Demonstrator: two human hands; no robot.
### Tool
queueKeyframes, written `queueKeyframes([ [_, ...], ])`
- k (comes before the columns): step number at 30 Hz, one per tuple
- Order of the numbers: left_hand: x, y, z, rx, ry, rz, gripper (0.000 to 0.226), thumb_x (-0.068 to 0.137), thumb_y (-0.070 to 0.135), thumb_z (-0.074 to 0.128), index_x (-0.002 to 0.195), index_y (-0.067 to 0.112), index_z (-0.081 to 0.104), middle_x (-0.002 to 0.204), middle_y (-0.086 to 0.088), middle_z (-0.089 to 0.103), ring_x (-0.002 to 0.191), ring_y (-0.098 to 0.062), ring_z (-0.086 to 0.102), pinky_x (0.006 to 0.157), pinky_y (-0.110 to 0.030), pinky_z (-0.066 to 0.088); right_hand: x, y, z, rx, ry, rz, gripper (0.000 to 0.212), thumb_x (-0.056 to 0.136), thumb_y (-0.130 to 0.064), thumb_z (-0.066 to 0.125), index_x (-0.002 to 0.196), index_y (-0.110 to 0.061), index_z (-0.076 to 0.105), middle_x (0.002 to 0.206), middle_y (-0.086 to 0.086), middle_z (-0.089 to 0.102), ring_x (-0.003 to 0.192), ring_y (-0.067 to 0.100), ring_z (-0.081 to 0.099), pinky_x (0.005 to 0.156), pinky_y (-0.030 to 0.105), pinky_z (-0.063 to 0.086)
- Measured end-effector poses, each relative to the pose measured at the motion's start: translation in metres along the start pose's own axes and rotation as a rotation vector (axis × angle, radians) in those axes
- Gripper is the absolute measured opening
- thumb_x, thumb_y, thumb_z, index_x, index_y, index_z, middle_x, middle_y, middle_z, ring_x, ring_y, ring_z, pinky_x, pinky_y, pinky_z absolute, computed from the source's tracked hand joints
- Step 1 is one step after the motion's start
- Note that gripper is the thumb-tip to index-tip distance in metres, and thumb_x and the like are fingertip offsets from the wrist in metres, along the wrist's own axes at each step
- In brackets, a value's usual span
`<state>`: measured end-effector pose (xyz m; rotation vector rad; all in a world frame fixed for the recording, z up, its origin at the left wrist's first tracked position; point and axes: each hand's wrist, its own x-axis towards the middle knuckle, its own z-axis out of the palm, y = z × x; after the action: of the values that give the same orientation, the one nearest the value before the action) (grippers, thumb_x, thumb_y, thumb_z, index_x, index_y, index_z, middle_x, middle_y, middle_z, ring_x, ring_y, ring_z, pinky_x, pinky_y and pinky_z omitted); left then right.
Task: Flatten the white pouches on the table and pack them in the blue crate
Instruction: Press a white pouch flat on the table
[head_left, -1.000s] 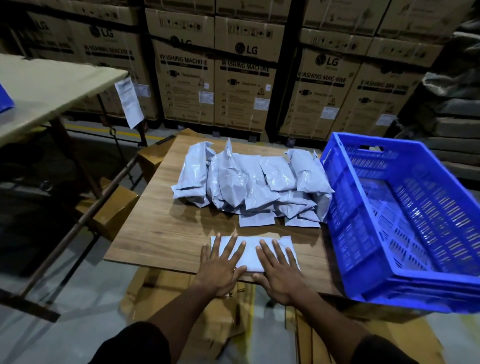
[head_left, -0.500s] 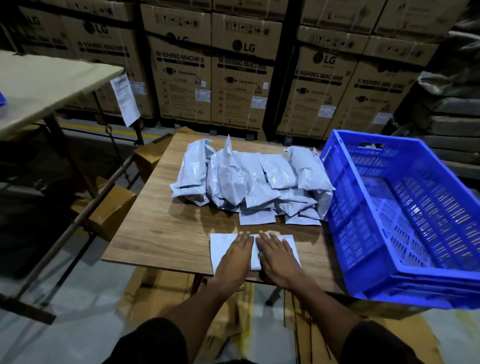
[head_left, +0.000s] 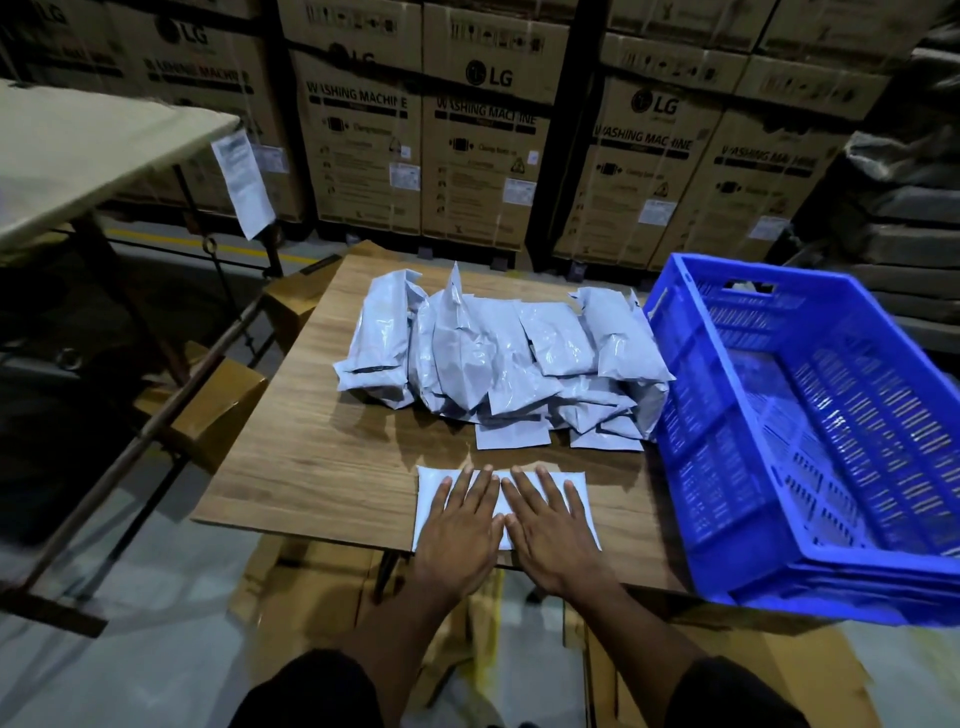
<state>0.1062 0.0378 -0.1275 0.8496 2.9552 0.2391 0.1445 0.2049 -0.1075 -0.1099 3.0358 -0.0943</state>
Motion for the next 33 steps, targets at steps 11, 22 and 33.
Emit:
queueKeyframes([
  [11,-0.002,0.003,0.004,-0.015,0.032,-0.038,0.056,0.103,0.043,0.029,0.148,0.018,0.053,0.159,0.000,0.042,0.149,-0.027,0.035,0.117,-0.046,0.019,-0.001,-0.002,0.002,0.010,-0.037,0.001,0.058,0.103,-0.049,0.012,0.158,-0.034,0.020,0.165,-0.011,0.014,0.153,0.022,0.009,0.118,0.045,-0.002],
  [22,-0.009,-0.004,0.004,-0.058,0.086,-0.194,0.067,0.096,0.069,0.031,0.149,0.032,0.048,0.161,0.002,0.039,0.148,-0.048,0.026,0.115,-0.061,0.027,-0.004,-0.002,-0.006,0.009,-0.103,0.097,0.057,0.100,-0.059,0.008,0.156,-0.047,-0.001,0.165,-0.015,-0.013,0.152,0.029,-0.017,0.119,0.060,-0.003],
  [33,-0.013,-0.008,-0.007,-0.026,0.013,-0.274,0.081,0.096,0.070,0.001,0.160,0.028,0.026,0.170,0.003,0.011,0.154,-0.043,-0.001,0.118,-0.065,-0.005,-0.012,0.014,-0.019,0.100,-0.156,0.183,0.070,0.097,-0.068,0.006,0.158,-0.035,-0.005,0.164,-0.007,-0.023,0.149,0.025,-0.026,0.119,0.057,-0.010],
])
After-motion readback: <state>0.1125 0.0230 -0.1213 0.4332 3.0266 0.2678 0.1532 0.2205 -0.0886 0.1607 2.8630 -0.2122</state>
